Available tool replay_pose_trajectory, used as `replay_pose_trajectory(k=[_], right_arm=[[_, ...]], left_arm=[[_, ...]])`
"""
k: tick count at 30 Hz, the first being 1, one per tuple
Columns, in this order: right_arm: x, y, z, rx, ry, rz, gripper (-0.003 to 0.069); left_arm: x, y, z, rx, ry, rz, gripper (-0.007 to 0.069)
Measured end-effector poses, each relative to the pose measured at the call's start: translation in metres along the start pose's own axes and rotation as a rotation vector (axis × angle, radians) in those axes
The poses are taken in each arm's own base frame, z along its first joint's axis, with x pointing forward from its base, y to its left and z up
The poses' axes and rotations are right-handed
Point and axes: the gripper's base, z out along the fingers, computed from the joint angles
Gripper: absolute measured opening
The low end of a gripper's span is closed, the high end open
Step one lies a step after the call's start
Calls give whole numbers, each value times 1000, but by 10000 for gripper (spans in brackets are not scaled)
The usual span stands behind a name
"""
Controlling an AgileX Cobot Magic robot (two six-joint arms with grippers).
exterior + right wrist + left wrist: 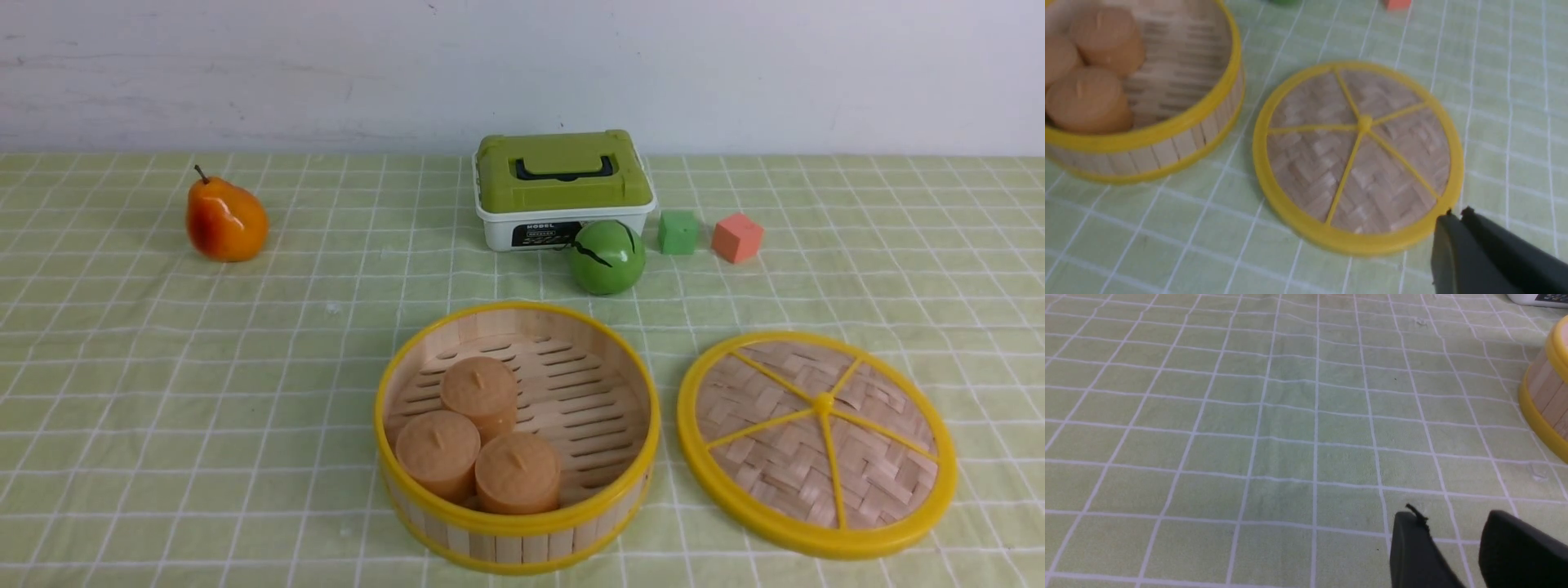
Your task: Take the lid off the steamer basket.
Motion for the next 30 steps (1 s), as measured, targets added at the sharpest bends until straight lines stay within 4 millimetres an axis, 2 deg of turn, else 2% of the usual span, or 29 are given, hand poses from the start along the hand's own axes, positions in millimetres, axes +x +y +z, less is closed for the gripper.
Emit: replay_pose_trajectory(k=[2, 4, 5, 6, 13, 21, 30], right_arm=[[28, -2, 1, 48, -146, -13, -8], [47, -4, -2, 89, -203, -13, -7], [49, -4, -2, 90, -208, -8, -7], [70, -6, -3, 133, -227, 35, -6], [127, -9, 5, 228, -252, 179, 4], [138, -8, 7, 227, -197, 198, 15], [140, -7, 7, 219, -159, 231, 28]], left_arm=[[0, 0, 0, 0, 0, 0, 239], [0, 0, 0, 0, 0, 0, 239], [0, 0, 0, 0, 0, 0, 239], [0, 0, 0, 0, 0, 0, 239], [0, 0, 0, 0, 0, 0, 239], [0, 0, 0, 0, 0, 0, 239], [0, 0, 0, 0, 0, 0, 239]])
